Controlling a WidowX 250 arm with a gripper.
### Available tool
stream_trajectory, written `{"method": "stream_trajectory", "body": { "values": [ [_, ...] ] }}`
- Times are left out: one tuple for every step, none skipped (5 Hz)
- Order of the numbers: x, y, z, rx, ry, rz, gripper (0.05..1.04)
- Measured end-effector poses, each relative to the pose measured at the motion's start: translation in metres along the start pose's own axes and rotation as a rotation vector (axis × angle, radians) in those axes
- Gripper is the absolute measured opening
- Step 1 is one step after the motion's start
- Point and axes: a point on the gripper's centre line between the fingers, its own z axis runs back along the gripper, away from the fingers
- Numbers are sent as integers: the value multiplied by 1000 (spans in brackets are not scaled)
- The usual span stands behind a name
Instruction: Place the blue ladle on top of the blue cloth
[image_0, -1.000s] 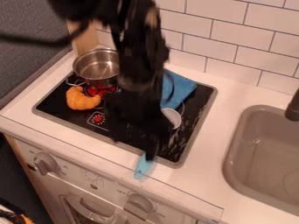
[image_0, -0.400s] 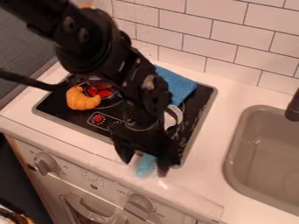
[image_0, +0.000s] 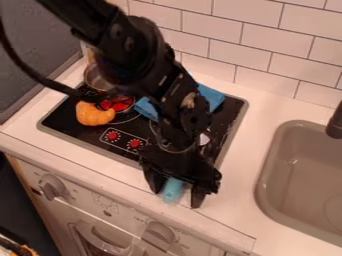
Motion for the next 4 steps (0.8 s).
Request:
{"method": "stream_trajectory", "body": {
  "values": [
    [1,-1,0,12,31,-1,745],
    [1,-2,2,26,67,-36,472],
    [1,1,6,44,93,-99,352],
    [33,4,43,14,7,-178,352]
  ]
}}
